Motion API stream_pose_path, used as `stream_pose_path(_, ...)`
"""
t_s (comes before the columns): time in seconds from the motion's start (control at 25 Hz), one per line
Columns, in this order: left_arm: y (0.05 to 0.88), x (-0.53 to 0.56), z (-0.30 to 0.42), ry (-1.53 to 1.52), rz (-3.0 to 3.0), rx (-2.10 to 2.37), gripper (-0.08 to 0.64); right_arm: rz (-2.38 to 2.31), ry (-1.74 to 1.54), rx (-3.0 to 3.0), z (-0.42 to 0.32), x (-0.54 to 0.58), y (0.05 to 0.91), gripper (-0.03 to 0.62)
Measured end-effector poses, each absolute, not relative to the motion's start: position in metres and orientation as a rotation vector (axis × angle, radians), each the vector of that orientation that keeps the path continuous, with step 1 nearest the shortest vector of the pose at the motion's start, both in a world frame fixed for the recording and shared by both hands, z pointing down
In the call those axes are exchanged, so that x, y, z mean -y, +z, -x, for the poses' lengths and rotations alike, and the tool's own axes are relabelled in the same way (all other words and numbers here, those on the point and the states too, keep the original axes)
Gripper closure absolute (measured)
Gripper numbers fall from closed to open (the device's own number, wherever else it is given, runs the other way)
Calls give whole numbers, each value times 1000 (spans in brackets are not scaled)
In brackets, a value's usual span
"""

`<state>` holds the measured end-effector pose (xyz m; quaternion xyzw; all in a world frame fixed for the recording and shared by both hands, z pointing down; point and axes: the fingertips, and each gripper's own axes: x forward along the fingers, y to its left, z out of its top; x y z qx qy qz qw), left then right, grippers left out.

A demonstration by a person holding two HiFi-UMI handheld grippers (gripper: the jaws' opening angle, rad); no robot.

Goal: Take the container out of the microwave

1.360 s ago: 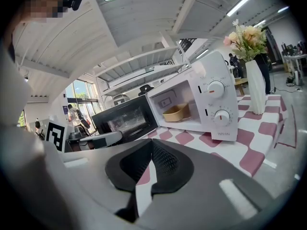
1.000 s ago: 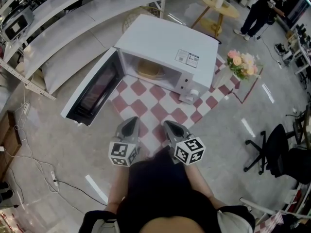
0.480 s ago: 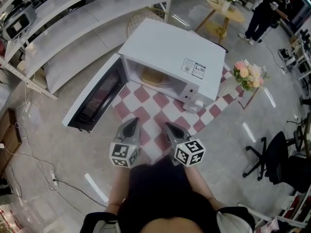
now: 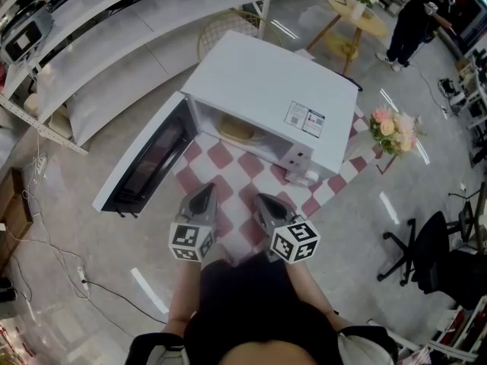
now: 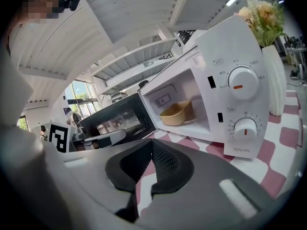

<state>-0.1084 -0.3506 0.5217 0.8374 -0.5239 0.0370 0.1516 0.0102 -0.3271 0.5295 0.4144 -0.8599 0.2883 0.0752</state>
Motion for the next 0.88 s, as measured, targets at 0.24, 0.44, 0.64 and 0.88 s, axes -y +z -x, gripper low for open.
stream_pose_path(0.24, 518, 369, 105, 110, -2407, 1511, 552, -1224, 861, 2564, -8, 339, 532, 591)
stream_pose_path(0.44, 515, 385, 101, 112, -2419, 1524, 552, -1206, 855, 2553, -9, 348, 535, 592)
stream_pose_path(0.64, 510, 400, 101, 103, -2422, 1540, 552, -1255, 739, 2528, -12, 362, 531, 591)
stream_pose_path(0.88, 505, 418, 101, 102, -2423, 1557, 552, -1276, 686, 2539, -13, 378, 522, 591)
